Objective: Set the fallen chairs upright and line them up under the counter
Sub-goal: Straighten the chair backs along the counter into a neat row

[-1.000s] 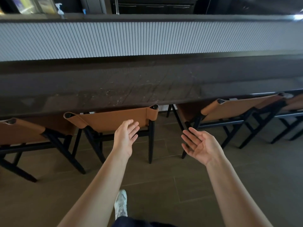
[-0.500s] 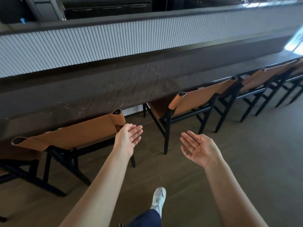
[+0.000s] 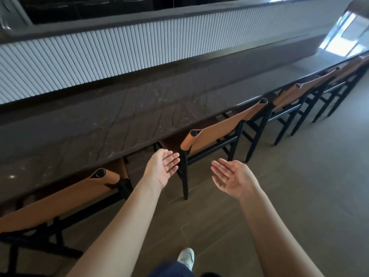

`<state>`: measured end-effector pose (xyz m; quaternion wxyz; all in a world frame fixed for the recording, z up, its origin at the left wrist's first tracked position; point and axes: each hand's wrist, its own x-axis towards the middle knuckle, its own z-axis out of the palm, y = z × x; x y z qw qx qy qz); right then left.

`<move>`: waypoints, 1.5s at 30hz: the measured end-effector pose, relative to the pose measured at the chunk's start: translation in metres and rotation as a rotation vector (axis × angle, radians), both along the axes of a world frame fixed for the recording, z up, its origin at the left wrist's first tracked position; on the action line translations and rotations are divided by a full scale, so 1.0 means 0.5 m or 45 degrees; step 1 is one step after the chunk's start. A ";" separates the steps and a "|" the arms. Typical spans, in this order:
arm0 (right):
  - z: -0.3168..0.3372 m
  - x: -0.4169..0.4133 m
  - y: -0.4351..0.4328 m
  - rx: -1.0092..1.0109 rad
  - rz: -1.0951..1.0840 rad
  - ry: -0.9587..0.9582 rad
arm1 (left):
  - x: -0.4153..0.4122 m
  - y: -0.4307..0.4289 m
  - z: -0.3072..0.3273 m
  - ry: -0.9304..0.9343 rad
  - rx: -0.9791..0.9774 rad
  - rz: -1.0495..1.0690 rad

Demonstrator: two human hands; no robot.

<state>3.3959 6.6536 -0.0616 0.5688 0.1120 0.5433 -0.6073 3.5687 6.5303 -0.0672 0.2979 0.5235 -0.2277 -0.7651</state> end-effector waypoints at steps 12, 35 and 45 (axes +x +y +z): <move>-0.036 -0.178 -0.118 0.095 -0.002 -0.041 | -0.188 -0.076 -0.009 -0.051 0.167 -0.087; -0.130 -0.573 -0.363 0.210 0.494 0.022 | -0.508 -0.178 -0.112 -0.097 0.467 0.812; -0.197 -0.579 -0.471 0.253 0.410 0.105 | -0.525 -0.204 -0.133 -0.191 0.501 1.162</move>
